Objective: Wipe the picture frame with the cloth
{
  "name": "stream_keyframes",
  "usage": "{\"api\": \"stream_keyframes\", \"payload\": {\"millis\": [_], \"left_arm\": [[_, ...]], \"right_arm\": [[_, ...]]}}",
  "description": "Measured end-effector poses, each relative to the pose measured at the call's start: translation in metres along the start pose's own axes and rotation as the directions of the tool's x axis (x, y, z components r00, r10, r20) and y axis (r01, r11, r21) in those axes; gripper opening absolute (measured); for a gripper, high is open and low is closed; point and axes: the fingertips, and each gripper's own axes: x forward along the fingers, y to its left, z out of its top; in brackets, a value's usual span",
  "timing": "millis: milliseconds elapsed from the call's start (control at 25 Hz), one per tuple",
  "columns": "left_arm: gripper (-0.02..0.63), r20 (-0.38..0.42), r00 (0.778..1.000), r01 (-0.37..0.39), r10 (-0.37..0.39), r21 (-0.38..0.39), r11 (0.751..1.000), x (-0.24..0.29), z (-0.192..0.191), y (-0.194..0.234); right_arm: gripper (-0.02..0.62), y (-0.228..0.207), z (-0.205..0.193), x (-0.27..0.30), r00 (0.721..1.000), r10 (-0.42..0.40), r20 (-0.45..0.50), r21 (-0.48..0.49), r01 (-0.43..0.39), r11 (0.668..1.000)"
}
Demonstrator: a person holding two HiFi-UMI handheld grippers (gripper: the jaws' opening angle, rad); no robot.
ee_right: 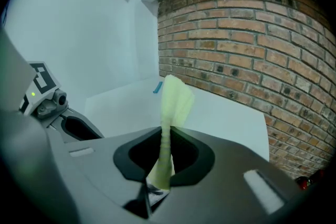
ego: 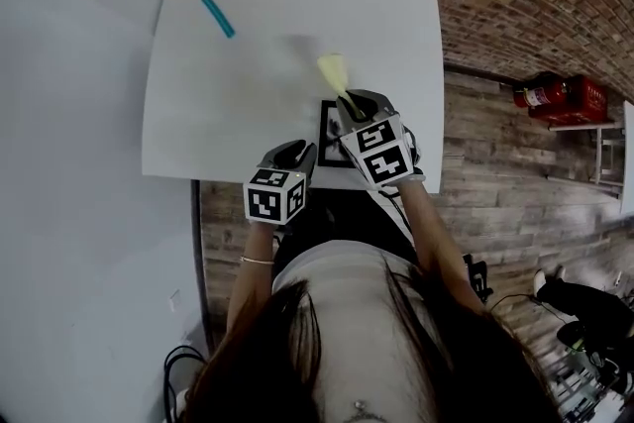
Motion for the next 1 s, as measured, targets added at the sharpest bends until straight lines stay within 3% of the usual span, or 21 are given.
{"api": "stream_keyframes", "payload": {"millis": [1000], "left_arm": [[0.089, -0.145, 0.988, 0.046, -0.056, -0.069, 0.997, 0.033, -0.042, -0.001]], "right_arm": [[0.038, 0.021, -0.042, 0.063, 0.978, 0.126, -0.168, 0.003, -0.127, 0.992]]}}
